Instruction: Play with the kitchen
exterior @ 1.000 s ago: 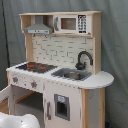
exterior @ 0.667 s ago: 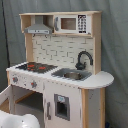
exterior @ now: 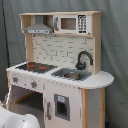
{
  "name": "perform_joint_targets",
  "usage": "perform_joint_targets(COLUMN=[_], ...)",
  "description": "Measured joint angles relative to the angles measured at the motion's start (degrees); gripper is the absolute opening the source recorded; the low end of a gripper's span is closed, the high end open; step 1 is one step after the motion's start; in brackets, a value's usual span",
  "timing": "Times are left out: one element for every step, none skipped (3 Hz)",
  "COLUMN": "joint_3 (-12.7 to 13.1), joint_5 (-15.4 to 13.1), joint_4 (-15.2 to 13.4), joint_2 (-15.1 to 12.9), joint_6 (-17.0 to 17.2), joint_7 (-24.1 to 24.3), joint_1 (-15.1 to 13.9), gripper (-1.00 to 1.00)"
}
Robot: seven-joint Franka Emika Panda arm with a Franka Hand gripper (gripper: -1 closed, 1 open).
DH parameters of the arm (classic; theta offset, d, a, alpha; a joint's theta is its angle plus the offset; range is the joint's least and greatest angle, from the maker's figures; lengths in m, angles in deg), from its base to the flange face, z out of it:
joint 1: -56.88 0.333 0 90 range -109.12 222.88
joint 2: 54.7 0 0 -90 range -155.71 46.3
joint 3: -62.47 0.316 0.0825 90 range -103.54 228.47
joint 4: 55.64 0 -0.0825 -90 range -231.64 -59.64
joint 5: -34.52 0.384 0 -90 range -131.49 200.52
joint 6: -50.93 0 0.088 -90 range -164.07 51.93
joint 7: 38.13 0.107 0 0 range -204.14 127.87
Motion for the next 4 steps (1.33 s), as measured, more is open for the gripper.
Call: perform_joint_targets(joint_3=[-1.9,-4.3,-6.4,-7.0], joint_5=[0.0,-0.7,-2.4,-2.7], joint_4=[-2.2,-3.5,-3.5,-3.6], joint_2=[0.0,0.0,0.0,0.0], joint_6=[-5.1,-9.9,-14.4,-17.7], joint_7=[0.8,0.8,0.8,0.8], joint_1=[-1.4,-3.3,-5.9,-10.5], gripper=[1.0,1.0,1.0,1.0])
